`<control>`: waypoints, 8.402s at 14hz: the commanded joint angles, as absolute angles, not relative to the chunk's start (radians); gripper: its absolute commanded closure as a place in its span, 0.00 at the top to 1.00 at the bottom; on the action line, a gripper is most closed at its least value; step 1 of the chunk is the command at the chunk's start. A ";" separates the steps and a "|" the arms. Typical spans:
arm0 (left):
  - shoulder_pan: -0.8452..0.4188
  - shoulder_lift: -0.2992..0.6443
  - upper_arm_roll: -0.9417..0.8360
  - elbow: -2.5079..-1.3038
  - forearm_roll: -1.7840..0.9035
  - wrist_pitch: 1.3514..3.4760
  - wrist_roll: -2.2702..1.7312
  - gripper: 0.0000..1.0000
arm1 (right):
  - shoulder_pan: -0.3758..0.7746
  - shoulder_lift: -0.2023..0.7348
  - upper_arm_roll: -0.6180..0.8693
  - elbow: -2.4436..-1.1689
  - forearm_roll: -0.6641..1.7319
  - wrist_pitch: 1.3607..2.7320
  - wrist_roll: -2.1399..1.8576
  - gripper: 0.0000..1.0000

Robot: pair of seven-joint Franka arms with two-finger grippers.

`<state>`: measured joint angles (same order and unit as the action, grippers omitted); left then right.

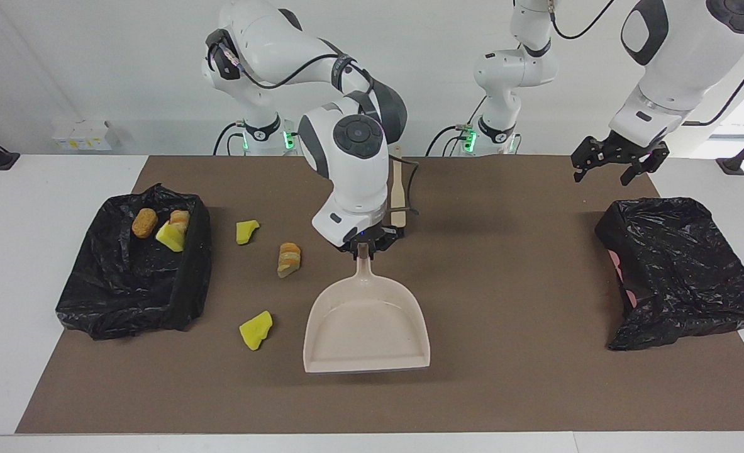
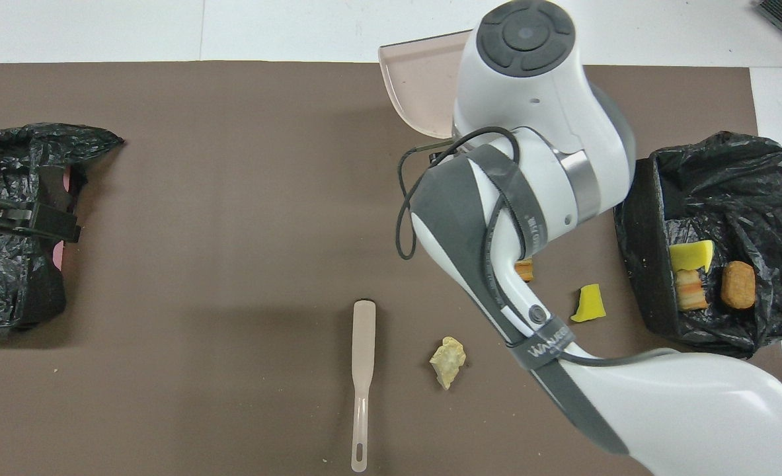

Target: Sweep and dump trash in bin

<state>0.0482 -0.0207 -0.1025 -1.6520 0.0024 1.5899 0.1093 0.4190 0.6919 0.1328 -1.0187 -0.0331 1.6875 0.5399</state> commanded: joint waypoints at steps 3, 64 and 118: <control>0.038 -0.049 -0.101 -1.695 0.020 1.591 0.118 1.00 | 0.451 0.799 0.153 -0.950 0.026 1.766 0.607 0.00; -0.496 0.411 -0.094 -1.652 0.152 2.169 -0.442 0.00 | 0.727 -0.139 0.146 -2.235 0.135 2.039 1.215 0.00; -0.454 0.212 -0.103 -1.999 0.095 2.318 0.919 0.00 | 0.364 -0.050 0.247 -2.086 0.115 1.752 0.440 0.00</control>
<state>-0.4404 0.2340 -0.1143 -1.9686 0.0800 2.2861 0.9412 0.3941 0.0123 0.2412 -2.0830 0.0890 1.7946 0.4732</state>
